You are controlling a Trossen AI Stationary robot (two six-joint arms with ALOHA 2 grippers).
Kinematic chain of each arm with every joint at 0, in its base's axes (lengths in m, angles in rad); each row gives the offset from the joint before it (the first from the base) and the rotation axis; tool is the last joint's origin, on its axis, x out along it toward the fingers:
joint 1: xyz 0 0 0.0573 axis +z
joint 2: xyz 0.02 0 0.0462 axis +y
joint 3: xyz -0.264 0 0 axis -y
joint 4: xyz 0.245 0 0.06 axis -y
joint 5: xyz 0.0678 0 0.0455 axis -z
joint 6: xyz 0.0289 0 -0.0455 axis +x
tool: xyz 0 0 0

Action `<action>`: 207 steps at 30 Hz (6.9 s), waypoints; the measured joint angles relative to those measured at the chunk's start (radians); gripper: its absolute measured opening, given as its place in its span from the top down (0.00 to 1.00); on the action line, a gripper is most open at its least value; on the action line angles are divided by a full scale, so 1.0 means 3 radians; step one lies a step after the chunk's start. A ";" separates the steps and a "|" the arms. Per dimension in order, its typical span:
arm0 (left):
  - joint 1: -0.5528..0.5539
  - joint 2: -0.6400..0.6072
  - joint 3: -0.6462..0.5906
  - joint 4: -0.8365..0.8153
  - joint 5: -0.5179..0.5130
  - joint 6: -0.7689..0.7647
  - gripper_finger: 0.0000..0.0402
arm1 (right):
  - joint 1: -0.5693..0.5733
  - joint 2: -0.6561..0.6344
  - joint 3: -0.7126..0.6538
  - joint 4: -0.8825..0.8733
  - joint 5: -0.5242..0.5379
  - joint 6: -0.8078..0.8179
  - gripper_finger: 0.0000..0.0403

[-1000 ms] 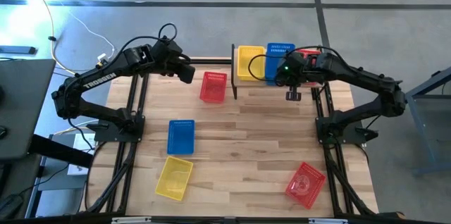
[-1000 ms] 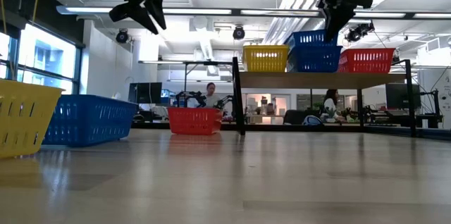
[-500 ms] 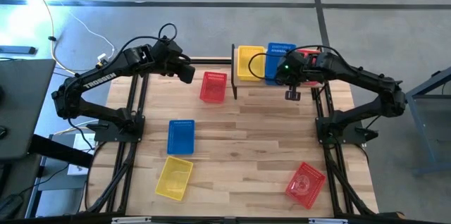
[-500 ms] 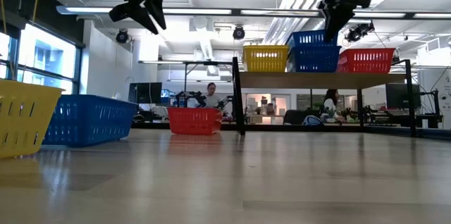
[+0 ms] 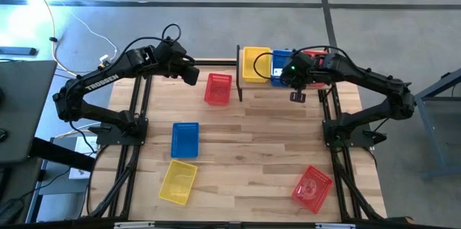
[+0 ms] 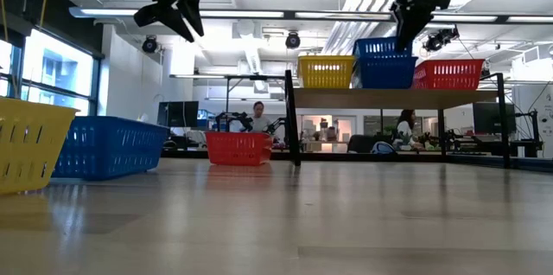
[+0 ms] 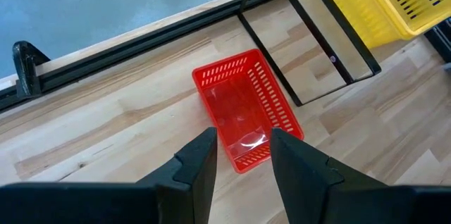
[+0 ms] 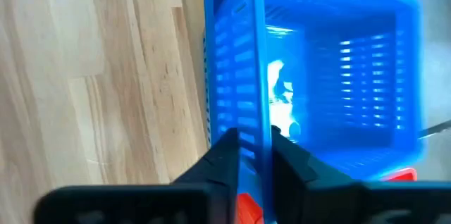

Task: Stack baskets on shelf by color
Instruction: Stack the bottom blue bin on top of the other blue bin on the shelf, then stack the top red bin on top of the other red bin on the shelf

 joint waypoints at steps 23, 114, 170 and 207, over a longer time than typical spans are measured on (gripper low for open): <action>-0.0001 0.0004 0.0000 -0.0002 -0.0003 -0.0110 0.70 | 0.0165 -0.0122 0.0004 -0.0027 0.0264 0.0391 0.73; -0.0396 0.0643 0.0004 0.0375 -0.0233 -0.0746 0.99 | 0.1392 0.0380 0.0004 0.2252 -0.0444 0.0534 0.73; -0.0966 0.0477 0.0000 0.0338 -0.0433 -0.1283 0.99 | 0.1638 0.2228 0.1635 0.1778 0.0597 0.0574 0.73; -0.0889 0.0477 -0.0001 0.0351 -0.0201 -0.1198 0.70 | 0.1618 0.2421 0.1954 0.0425 0.0472 0.1477 1.00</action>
